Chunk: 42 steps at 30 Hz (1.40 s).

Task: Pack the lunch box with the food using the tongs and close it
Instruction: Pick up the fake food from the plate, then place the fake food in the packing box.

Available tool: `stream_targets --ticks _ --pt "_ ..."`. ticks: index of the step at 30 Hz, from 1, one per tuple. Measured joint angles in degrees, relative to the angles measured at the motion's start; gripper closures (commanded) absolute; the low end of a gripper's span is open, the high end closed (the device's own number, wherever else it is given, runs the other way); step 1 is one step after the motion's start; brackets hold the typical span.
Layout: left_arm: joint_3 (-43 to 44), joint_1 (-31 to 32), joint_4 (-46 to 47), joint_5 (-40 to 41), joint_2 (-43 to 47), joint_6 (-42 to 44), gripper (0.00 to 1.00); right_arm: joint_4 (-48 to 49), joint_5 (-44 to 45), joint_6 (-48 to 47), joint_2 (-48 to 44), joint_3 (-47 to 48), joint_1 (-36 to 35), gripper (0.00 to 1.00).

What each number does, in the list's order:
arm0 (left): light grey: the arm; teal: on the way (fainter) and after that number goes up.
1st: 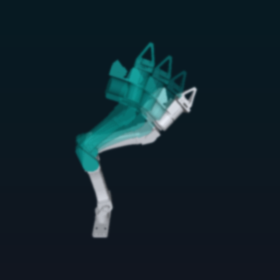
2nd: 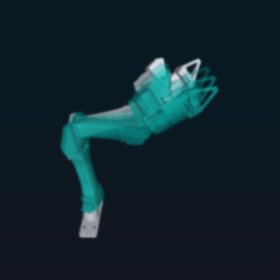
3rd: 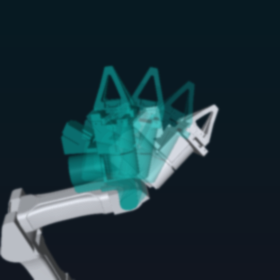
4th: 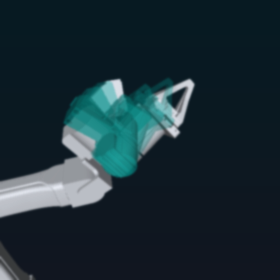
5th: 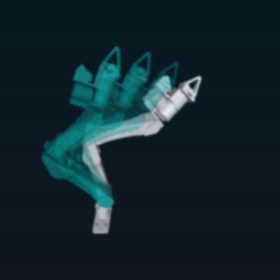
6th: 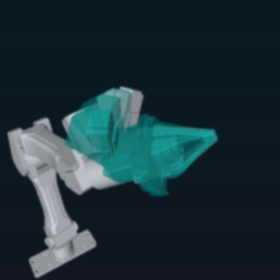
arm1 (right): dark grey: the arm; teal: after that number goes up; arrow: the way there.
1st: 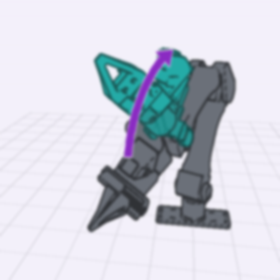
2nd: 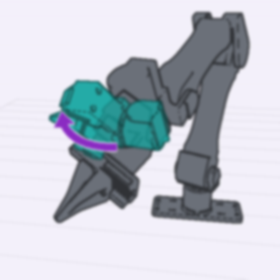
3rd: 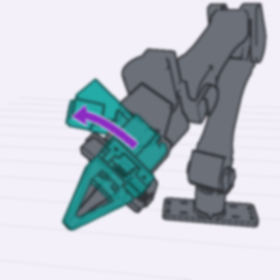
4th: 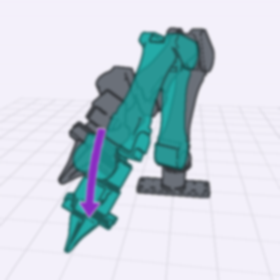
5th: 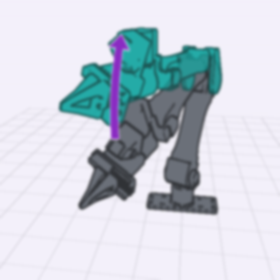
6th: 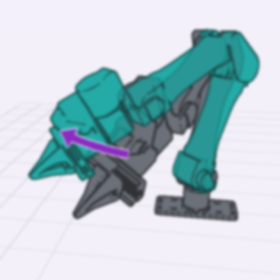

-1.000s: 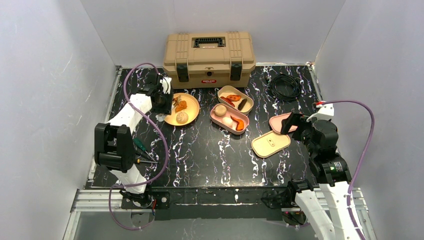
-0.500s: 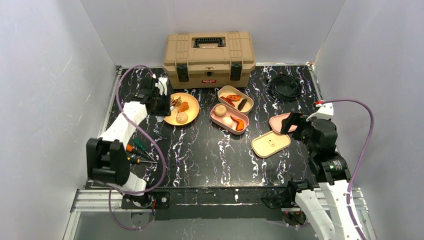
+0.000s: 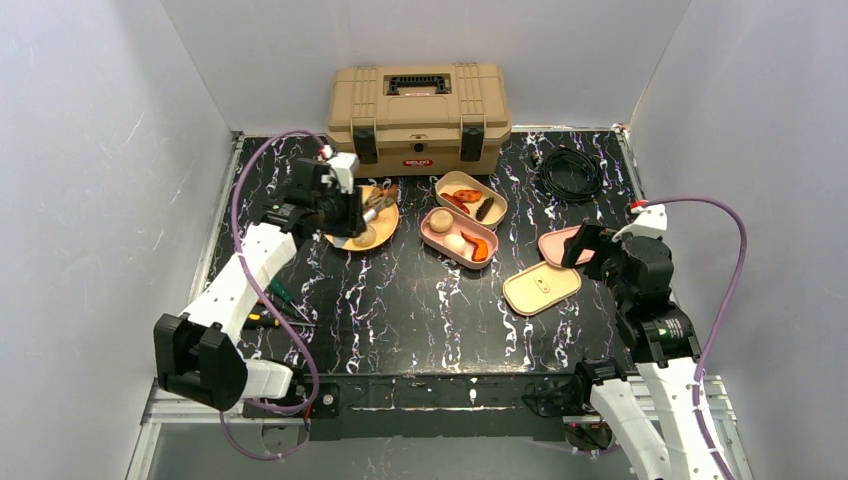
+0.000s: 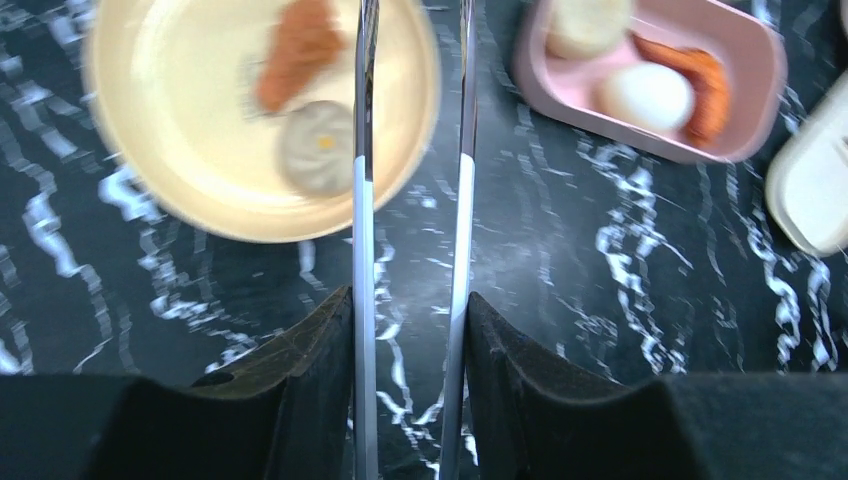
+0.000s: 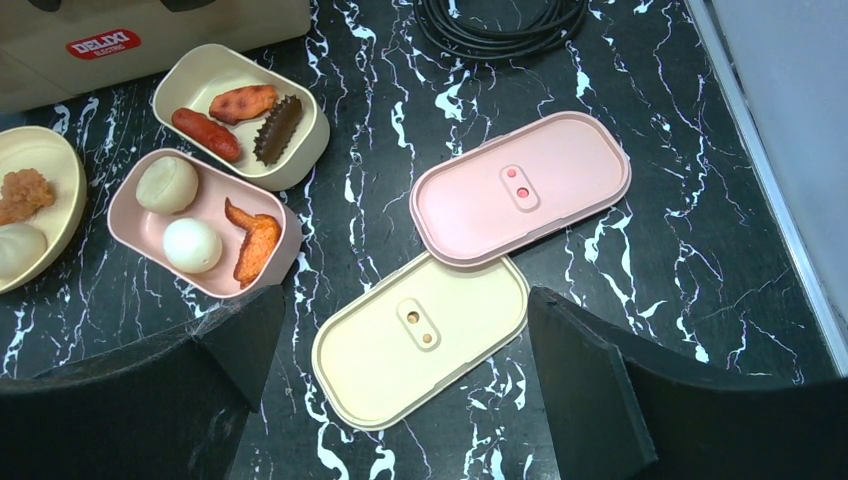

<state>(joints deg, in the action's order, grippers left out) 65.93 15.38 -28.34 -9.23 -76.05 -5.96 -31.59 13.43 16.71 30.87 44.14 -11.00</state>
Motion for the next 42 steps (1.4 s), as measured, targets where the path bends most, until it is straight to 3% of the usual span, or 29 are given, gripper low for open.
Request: stream_targets --ticks 6,12,30,42 --pt "1.8 10.3 0.4 -3.0 -0.7 -1.4 1.0 0.1 0.0 0.0 -1.3 0.0 0.0 0.0" --pt "7.5 14.6 1.9 -3.5 -6.7 -2.9 1.0 0.1 0.0 -0.1 -2.1 0.0 0.0 0.0" --pt "18.6 15.9 2.7 2.7 -23.4 -5.1 1.0 -0.7 5.7 2.2 -1.8 0.0 0.0 0.0" --pt "23.1 15.9 2.7 2.3 -28.7 -5.0 0.97 -3.5 12.0 7.1 -2.3 3.9 0.0 0.0"
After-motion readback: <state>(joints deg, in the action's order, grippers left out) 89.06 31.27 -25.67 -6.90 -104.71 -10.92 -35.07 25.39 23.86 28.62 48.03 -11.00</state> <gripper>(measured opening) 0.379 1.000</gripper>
